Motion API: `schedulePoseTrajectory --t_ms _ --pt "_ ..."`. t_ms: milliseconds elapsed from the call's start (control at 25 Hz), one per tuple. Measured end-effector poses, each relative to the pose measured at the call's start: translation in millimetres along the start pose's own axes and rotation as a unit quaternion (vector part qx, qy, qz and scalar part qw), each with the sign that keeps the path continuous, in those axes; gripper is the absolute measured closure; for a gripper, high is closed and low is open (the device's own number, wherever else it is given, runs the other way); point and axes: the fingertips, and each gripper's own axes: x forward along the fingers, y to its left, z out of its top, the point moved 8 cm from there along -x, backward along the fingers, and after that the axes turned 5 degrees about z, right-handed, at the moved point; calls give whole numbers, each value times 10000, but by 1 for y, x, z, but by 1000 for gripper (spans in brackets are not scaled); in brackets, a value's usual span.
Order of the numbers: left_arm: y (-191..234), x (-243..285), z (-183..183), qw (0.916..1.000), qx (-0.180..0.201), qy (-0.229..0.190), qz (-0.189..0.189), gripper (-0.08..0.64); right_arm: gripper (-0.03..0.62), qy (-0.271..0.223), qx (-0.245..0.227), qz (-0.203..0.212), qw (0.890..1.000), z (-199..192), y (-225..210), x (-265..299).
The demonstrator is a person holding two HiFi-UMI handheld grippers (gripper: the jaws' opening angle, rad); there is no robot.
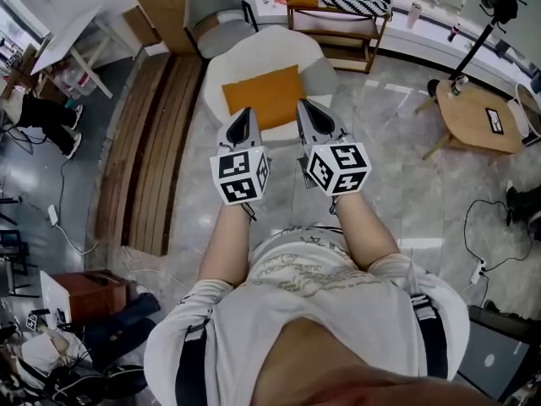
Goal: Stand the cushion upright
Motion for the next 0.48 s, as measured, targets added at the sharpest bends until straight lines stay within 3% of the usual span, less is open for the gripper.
schedulePoseTrajectory --t_ms 480 --pt "-68 59 -3 9993 -123 76 353 540 566 219 0 460 9987 9 -90 2"
